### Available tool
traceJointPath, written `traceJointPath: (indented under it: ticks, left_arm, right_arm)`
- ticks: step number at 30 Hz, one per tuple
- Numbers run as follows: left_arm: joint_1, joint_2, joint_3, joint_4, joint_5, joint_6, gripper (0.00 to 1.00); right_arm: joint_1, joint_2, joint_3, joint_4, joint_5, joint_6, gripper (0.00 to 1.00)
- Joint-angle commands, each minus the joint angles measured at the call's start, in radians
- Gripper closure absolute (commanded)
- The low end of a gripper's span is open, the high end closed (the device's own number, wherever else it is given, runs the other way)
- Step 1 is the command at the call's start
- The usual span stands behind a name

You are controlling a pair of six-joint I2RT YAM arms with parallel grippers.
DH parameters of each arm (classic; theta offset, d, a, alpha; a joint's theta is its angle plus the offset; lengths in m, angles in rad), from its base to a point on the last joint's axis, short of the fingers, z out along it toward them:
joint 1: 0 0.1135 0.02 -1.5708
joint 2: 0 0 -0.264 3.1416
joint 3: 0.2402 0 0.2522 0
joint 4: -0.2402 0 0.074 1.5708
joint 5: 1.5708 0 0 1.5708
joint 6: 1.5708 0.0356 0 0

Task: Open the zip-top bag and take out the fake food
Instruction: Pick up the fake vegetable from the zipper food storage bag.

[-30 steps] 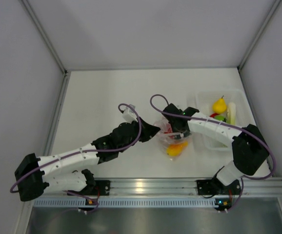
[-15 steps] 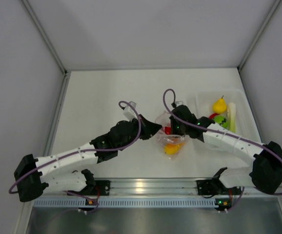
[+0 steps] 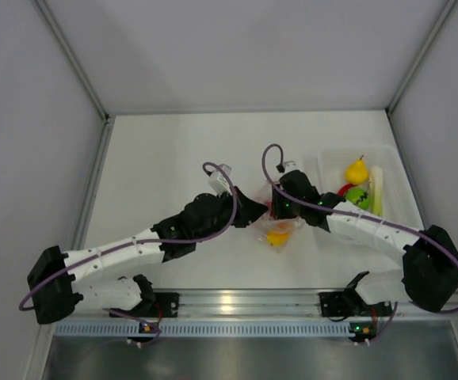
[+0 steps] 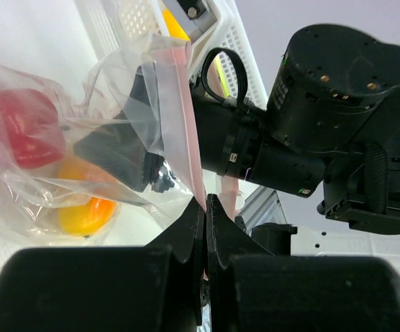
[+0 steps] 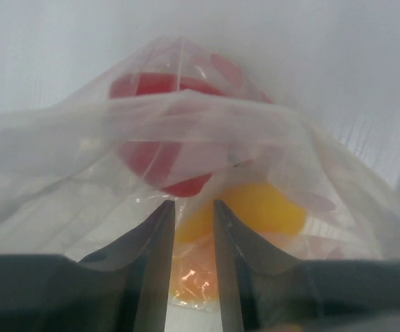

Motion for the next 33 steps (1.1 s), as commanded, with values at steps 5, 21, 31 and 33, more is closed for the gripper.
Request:
traceJointPath:
  ticks: [5, 21, 31, 33]
  left_arm:
    - [0.002, 0.015, 0.056, 0.065, 0.053, 0.031, 1.0]
    - [0.002, 0.066, 0.092, 0.108, 0.147, 0.064, 1.0]
    - [0.002, 0.003, -0.001, 0.108, -0.003, 0.019, 1.0]
    - [0.003, 0.0, -0.006, 0.11, -0.016, 0.002, 1.0]
  right_arm:
    - [-0.014, -0.003, 0.002, 0.214, -0.068, 0.076, 0.62]
    - [0.01, 0.187, 0.08, 0.274, -0.08, 0.218, 0.52]
    - [0.03, 0.165, 0.202, -0.102, 0.121, 0.203, 0.67]
    - [0.03, 0.161, 0.209, -0.157, 0.144, 0.183, 0.68]
